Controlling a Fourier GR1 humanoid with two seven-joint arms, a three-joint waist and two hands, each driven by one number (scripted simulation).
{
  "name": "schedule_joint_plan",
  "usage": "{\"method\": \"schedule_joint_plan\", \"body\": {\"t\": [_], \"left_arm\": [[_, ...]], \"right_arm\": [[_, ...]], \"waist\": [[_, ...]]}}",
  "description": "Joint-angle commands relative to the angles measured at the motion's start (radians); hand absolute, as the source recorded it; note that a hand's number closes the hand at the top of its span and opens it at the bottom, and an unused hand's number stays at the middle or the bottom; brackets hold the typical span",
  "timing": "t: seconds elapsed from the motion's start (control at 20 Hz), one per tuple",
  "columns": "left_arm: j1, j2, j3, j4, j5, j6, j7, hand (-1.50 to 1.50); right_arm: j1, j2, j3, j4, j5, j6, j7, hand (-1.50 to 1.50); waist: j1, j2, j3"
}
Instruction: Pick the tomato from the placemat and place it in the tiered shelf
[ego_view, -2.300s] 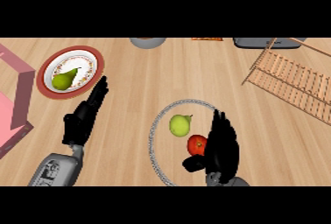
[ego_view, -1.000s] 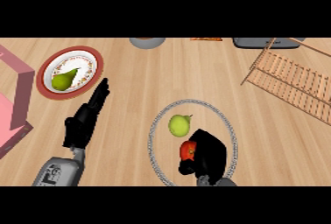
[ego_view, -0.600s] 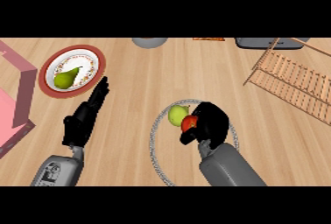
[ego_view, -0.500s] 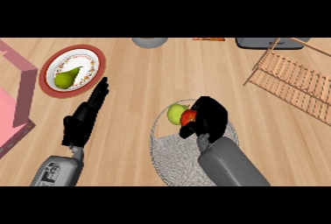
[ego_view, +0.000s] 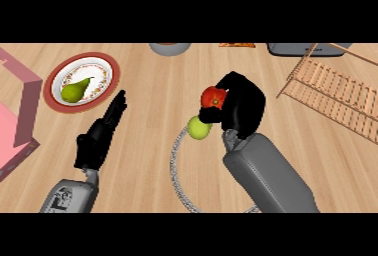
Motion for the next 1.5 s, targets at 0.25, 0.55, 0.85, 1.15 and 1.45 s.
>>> {"method": "schedule_joint_plan", "body": {"t": [0.25,0.55,0.85,1.15,1.45], "left_arm": [[-0.001,0.045,0.057,0.002,0.034,-0.036,-0.008,0.00],[0.006,0.034,0.035,-0.024,0.013,-0.027,0.027,0.00],[0.019,0.002,0.021,-0.026,-0.016,0.011,0.006,0.00],[0.044,-0.025,-0.006,-0.001,-0.038,0.011,-0.037,0.00],[0.032,0.008,0.029,-0.041,-0.008,-0.025,0.010,0.00]], "right_arm": [[-0.138,0.009,-0.081,-0.126,0.280,0.116,0.331,1.50],[-0.212,0.009,-0.196,-0.212,0.424,0.269,0.319,1.50],[-0.242,-0.009,-0.297,-0.269,0.537,0.405,0.240,1.50],[-0.372,-0.031,-0.440,-0.223,0.572,0.464,0.156,1.50],[-0.330,-0.095,-0.527,-0.334,0.599,0.525,0.061,1.50]], "waist": [[-0.021,-0.008,-0.002],[-0.021,-0.008,-0.001],[-0.024,-0.005,0.000],[-0.008,0.001,0.000],[-0.012,-0.001,0.000]]}}
